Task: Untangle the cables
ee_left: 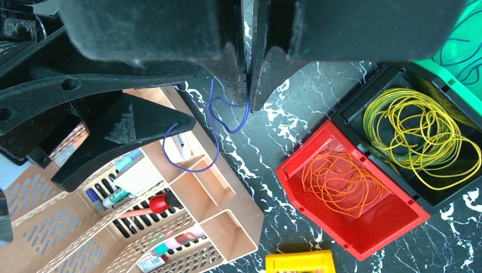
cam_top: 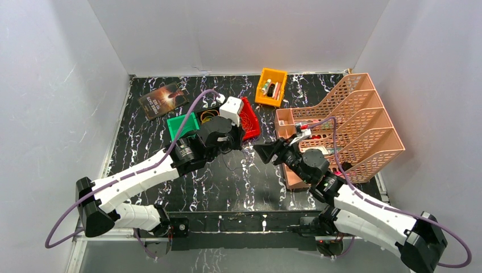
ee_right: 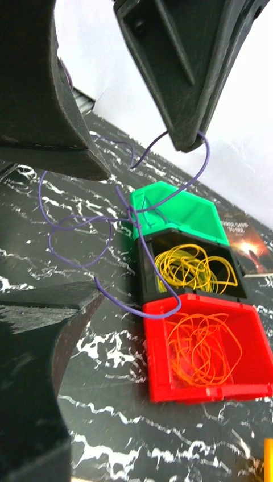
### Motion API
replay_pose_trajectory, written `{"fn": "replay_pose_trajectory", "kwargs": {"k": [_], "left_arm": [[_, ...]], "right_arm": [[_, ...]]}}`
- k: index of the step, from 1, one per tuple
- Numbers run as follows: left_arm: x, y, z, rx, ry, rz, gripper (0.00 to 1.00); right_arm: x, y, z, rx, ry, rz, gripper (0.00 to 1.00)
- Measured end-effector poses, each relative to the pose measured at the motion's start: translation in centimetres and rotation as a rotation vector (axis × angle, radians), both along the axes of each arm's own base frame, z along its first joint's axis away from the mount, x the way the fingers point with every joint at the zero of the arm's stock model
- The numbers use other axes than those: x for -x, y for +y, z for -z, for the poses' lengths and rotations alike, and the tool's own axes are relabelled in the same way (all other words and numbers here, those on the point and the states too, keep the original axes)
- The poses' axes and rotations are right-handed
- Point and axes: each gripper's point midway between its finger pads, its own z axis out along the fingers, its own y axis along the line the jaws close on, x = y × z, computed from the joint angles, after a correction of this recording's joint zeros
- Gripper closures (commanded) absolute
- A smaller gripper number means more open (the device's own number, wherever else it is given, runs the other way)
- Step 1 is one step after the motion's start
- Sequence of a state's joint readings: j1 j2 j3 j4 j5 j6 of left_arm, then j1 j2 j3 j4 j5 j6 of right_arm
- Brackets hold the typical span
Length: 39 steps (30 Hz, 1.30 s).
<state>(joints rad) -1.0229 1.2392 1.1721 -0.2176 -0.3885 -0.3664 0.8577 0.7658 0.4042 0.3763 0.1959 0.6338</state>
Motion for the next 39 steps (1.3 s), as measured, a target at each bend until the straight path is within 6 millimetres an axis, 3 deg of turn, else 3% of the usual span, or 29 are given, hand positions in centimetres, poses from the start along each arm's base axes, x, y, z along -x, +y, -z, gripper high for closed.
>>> {"fn": "replay_pose_trajectory", "kwargs": {"k": [6,14,20,27,31,35,39], "left_arm": [[0.0,-0.1,0.0,0.002,0.001,0.004,1.0],[0.3,-0.5,0.0,0.015,0.01,0.026,1.0],[0.6,-0.8,0.0,0.026,0.021,0.045,1.0],[0.9,-1.1,-0.2,0.032,0.027,0.064,1.0],[0.9,-1.0,-1.7,0.048,0.012,0.066,1.0],[1.0,-0.6,-4.8,0.089,-0.031,0.07,1.0],[1.2,0.1,-7.7,0.125,-0.081,0.065,1.0]], "right_arm": [[-0.6,1.6,-0.7,-0.072,-0.015,-0.025,0.27],[-1.7,3.4,0.3,-0.088,-0.014,-0.041,0.33],[-2.9,3.8,1.7,-0.072,-0.003,-0.007,0.49],[-5.2,2.4,3.9,-0.014,0.035,0.144,0.69],[-5.8,1.8,5.4,0.027,0.061,0.19,0.73],[-6.1,1.6,7.2,0.067,0.092,0.209,0.79],[-6.0,1.6,8.6,0.101,0.117,0.204,0.93]]}}
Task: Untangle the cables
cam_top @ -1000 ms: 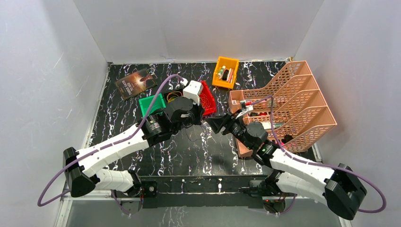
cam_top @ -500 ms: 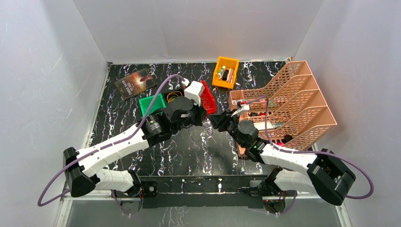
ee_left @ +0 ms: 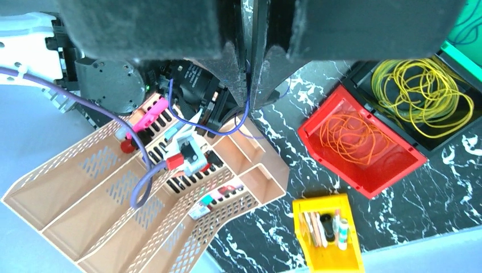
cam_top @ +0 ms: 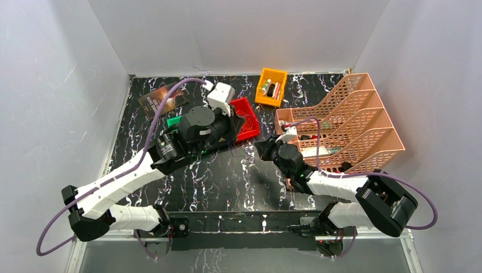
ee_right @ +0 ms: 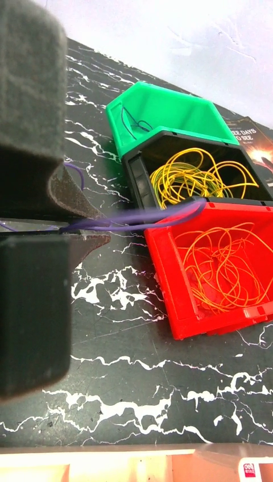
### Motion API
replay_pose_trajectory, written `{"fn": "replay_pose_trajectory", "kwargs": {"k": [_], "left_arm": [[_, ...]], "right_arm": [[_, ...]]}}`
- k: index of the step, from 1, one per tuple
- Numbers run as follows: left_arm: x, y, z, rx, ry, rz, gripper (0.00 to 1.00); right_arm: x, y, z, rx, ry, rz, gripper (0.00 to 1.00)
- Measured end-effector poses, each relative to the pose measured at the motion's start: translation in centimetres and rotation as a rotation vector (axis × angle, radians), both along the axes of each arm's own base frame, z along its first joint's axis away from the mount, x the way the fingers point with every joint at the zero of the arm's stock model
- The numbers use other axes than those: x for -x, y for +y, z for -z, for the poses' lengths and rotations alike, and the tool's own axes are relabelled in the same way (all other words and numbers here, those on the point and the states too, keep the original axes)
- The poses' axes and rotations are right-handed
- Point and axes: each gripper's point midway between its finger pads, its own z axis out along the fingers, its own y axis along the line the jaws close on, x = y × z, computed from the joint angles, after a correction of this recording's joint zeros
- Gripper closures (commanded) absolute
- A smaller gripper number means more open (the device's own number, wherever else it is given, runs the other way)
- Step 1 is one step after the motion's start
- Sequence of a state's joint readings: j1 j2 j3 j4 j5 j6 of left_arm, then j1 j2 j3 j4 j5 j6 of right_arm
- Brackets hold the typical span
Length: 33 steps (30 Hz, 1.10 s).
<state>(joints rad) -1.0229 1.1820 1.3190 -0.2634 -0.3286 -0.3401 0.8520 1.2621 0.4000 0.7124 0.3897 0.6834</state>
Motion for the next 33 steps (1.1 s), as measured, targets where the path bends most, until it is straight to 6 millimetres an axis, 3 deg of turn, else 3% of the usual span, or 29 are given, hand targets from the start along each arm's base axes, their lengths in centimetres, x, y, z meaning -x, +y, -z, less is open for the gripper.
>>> {"fn": "replay_pose_trajectory", "kwargs": {"k": [2,7,11,16,21,27,33], "left_arm": [[0.0,0.4,-1.1,0.007,-0.021,-0.007,1.0],[-0.5,1.7,-3.3,-0.018,-0.072,-0.046,1.0],[-0.9,3.4,-6.7,-0.023,-0.14,-0.098,1.0],[-1.1,5.9,-12.1,0.002,-0.248,-0.169,1.0],[-1.1,8.5,-15.6,-0.012,-0.33,-0.235,1.0],[-1.1,10.7,-17.7,-0.05,-0.392,-0.298,1.0],[-1.2,12.7,-18.8,-0.107,-0.433,-0.359,1.0]], "right_arm": [[0.1,0.0,0.2,0.006,0.002,-0.004,1.0],[0.2,-0.1,0.5,0.02,0.008,-0.01,1.0],[0.5,-0.4,1.3,0.04,0.017,-0.013,1.0],[1.3,-1.0,3.2,0.083,0.049,-0.029,1.0],[2.4,-1.9,6.3,0.144,0.102,-0.042,1.0],[3.5,-2.6,9.1,0.199,0.161,-0.063,1.0],[3.6,-2.3,9.1,0.191,0.16,-0.078,1.0]]}}
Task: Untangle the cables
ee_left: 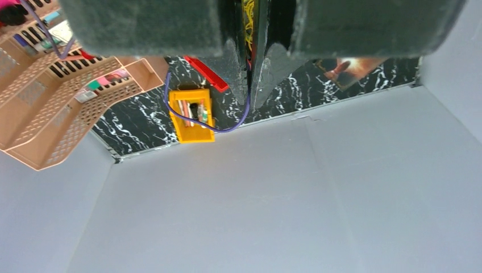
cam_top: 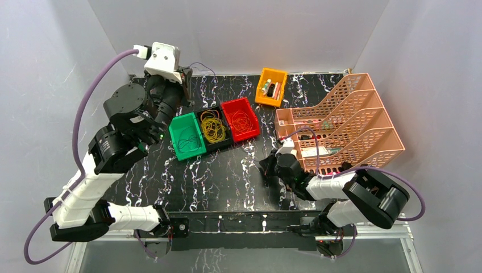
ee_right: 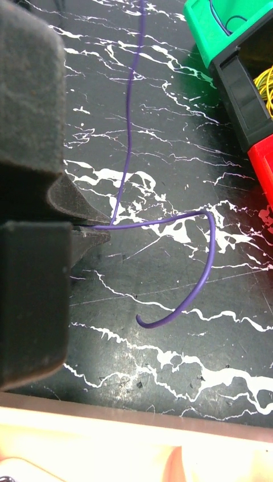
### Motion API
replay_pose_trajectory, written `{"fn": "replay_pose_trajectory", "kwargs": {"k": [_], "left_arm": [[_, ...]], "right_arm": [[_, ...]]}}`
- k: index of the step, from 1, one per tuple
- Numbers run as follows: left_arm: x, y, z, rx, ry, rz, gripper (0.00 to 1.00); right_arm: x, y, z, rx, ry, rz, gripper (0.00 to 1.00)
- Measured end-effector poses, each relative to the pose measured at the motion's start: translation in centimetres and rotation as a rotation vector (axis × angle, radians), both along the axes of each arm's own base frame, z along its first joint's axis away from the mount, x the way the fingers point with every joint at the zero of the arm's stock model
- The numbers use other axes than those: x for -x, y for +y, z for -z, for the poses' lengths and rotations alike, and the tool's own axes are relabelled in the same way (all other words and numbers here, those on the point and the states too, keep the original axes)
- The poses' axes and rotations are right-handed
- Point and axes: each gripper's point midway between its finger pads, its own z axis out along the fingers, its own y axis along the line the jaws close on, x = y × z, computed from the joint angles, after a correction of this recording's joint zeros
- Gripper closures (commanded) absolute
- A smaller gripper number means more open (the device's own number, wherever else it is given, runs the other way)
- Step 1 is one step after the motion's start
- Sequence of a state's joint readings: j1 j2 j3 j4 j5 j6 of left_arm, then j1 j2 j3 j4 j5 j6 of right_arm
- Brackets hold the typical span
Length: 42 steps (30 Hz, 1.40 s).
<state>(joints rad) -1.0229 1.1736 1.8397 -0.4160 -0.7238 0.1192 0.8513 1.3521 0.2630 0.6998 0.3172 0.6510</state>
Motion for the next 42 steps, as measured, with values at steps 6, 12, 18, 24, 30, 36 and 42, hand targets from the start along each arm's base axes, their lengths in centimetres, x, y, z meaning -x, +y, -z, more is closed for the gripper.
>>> {"fn": "replay_pose_trajectory", "kwargs": {"k": [6,12,18,24,30,36,42], "left_arm": [[0.4,2.1,-0.7,-0.014,-0.021,-0.057,1.0],[0.7,2.9,1.4,-0.001,0.019,-0.077,1.0],[0.1,1.0,9.1,-0.056,0.17,-0.072,1.0],[-0.1,-0.1,16.5,-0.12,0.313,-0.084,1.0],[-2.1,1.4,21.5,-0.098,0.437,-0.141,1.0],[-4.6,4.3,27.3,-0.087,0.58,-0.222,1.0],[-6.9,7.2,29.5,0.005,0.67,-0.263,1.0]], "right_arm": [[0.6,0.1,0.4,-0.002,0.011,-0.026,1.0],[1.8,1.5,-1.1,-0.035,-0.015,-0.153,1.0],[3.2,3.1,-5.4,-0.111,-0.104,-0.296,1.0],[3.2,5.4,-10.8,-0.157,-0.187,-0.406,1.0],[2.5,7.5,-16.2,-0.186,-0.268,-0.472,1.0],[1.4,9.0,-17.6,-0.162,-0.257,-0.495,1.0],[0.2,11.4,-19.6,-0.169,-0.257,-0.533,1.0]]}}
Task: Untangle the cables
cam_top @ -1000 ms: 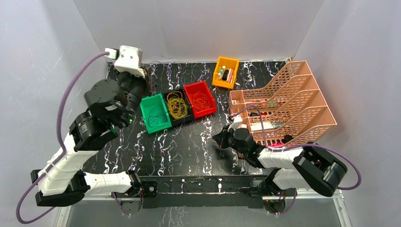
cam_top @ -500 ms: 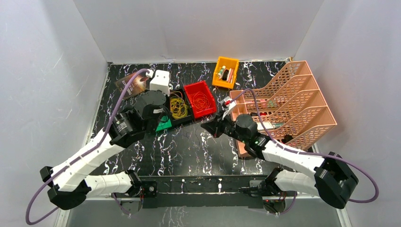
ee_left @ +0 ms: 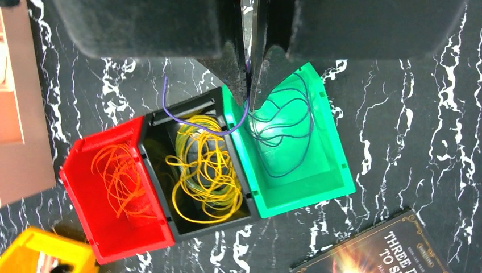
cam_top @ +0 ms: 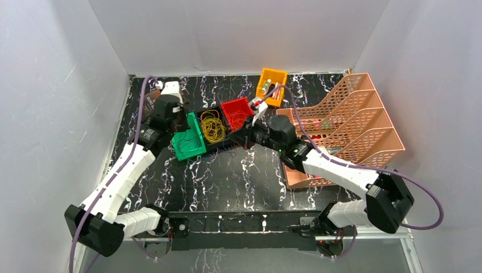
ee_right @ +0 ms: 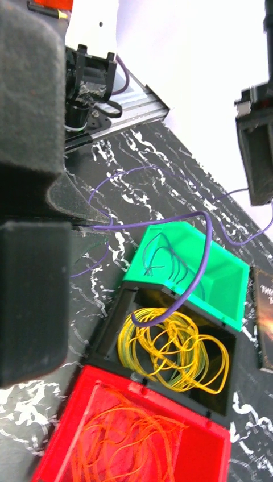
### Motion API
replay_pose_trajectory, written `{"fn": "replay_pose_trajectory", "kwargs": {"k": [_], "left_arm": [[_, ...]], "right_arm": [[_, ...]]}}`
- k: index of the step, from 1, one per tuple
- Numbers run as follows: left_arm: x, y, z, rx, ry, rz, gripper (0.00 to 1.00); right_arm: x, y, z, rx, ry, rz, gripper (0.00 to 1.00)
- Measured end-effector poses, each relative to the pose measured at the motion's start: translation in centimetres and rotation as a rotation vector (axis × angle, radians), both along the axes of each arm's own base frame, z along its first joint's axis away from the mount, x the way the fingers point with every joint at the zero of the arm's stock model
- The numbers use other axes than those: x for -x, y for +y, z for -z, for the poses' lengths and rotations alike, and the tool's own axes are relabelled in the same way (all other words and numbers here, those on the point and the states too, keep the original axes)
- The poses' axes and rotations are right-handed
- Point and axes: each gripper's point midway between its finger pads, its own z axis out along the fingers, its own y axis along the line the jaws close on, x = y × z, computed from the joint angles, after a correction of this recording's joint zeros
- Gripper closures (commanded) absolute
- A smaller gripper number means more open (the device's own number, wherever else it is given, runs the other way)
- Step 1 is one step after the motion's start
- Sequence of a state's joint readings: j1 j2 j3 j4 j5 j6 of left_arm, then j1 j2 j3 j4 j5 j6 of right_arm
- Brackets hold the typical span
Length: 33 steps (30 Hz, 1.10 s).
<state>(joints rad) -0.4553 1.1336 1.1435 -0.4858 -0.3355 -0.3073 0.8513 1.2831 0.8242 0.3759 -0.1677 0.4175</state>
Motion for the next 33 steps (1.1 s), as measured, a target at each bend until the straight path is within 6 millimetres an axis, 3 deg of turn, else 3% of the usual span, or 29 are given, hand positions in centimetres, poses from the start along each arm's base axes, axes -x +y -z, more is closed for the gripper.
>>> {"fn": "replay_pose_trajectory", "kwargs": {"k": [7,15,18,23,33], "left_arm": [[-1.6,3.6,1.8,0.087,0.026,-0.107,1.0],[-5.0,3.8,4.4,0.14,0.037,-0.135,1.0],[-6.5,4.0,6.0,0.154,0.051,-0.155,1.0],[-7.3,5.6,9.4,0.179,0.097,-0.226,1.0],[-9.3,6.9,14.9,0.25,0.201,-0.306,1.0]], "right_arm": [[-1.6,3.6,-2.1,-0.028,-0.005,-0.062,1.0],[-4.0,7.8,-3.7,-0.083,-0.01,-0.1,1.0],[-4.9,9.1,-4.6,-0.11,-0.02,-0.105,1.0],[-6.5,11.4,-6.0,-0.151,-0.052,-0.127,1.0],[-9.1,15.2,-5.5,-0.174,-0.08,-0.16,1.0]]}}
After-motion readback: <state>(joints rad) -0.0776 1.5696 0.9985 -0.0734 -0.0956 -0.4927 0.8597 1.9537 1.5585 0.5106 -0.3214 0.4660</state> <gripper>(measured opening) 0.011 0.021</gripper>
